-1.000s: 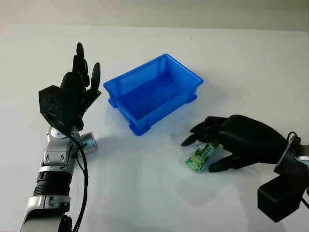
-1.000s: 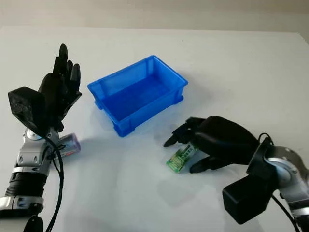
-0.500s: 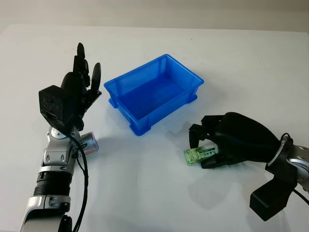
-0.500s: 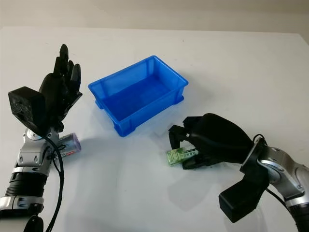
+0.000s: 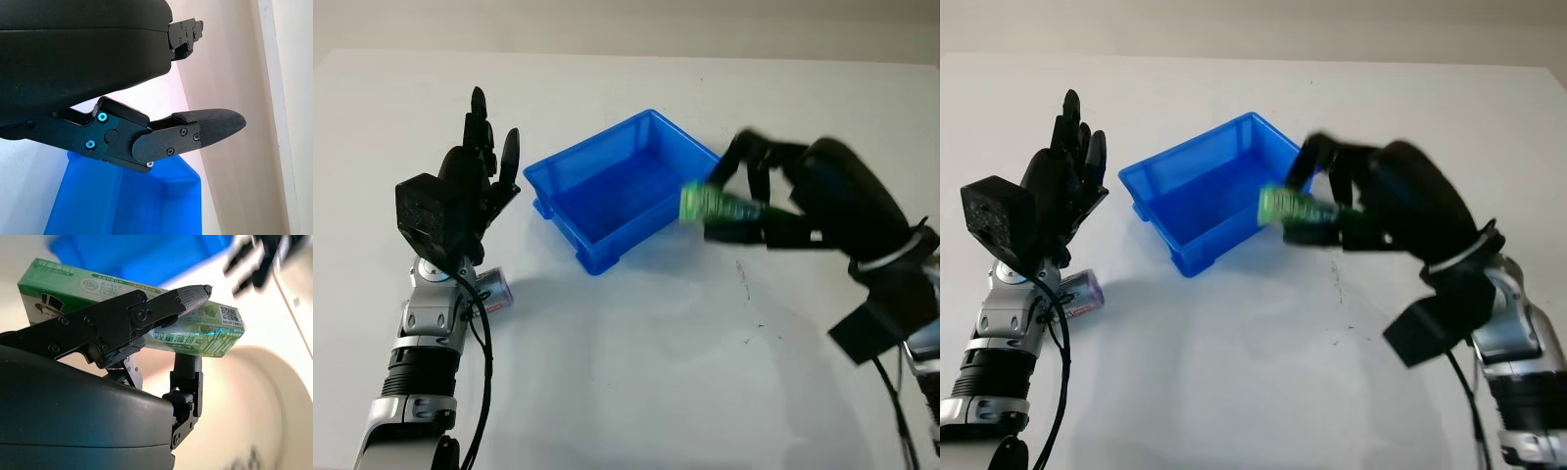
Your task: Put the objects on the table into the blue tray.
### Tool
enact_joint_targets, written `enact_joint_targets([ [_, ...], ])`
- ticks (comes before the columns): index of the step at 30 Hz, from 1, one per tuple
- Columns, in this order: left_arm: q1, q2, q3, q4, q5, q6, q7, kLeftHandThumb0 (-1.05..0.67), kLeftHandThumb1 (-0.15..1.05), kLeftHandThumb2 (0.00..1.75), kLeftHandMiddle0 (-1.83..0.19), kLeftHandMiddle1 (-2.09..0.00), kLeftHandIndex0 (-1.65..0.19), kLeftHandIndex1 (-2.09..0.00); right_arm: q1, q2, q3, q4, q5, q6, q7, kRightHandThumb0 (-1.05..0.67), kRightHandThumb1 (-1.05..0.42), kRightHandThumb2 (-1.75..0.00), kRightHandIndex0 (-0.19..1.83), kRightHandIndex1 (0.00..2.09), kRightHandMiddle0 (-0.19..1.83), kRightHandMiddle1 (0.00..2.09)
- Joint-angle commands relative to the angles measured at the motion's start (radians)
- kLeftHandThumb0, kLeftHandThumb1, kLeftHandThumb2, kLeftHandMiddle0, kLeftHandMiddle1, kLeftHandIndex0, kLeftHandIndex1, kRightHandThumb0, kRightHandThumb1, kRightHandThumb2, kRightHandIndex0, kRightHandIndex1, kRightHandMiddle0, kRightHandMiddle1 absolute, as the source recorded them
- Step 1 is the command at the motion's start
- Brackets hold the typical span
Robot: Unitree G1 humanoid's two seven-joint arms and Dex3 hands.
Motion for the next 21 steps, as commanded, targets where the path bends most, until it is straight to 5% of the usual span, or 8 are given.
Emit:
enact_joint_targets([
  [1, -0.004, -0.003, -0.004, -0.005, 0.005, -0.004, 0.007, -0.75, 1.05, 0.64, 0.19, 0.00, 0.19, 0.00, -0.033, 0.029, -0.016, -0.008, 0.005, 0.026, -0.016, -0.45, -1.05, -0.31, 1.19, 2.09, 0.94, 2.09],
  [10, 0.006, -0.020, -0.006, -0.019, -0.003, 0.026, 0.019, -0.77, 1.05, 0.63, 0.19, 0.00, 0.19, 0.00, -0.211, 0.146, 0.070, 0.287, -0.170, -0.027, -0.193, -0.43, -1.05, -0.34, 1.19, 2.09, 0.91, 2.09],
  [19, 0.024, -0.041, -0.011, -0.031, 0.006, 0.021, 0.045, -0.77, 1.05, 0.65, 0.19, 0.00, 0.19, 0.00, -0.570, 0.283, 0.195, 0.892, -0.278, -0.026, -0.384, -0.45, -1.05, -0.30, 1.07, 2.09, 0.66, 2.09],
  [20, 0.028, -0.044, -0.011, -0.035, 0.007, 0.023, 0.052, -0.77, 1.05, 0.64, 0.19, 0.00, 0.19, 0.00, -0.601, 0.295, 0.197, 0.933, -0.244, 0.012, -0.278, -0.49, -1.05, -0.25, 0.54, 1.95, 0.29, 1.91],
  [21, 0.033, -0.047, -0.011, -0.041, 0.007, 0.025, 0.057, -0.77, 1.05, 0.63, 0.19, 0.00, 0.19, 0.00, -0.630, 0.289, 0.221, 0.959, -0.238, 0.044, -0.153, -0.57, -1.05, -0.24, 0.18, 1.53, 0.05, 1.49],
])
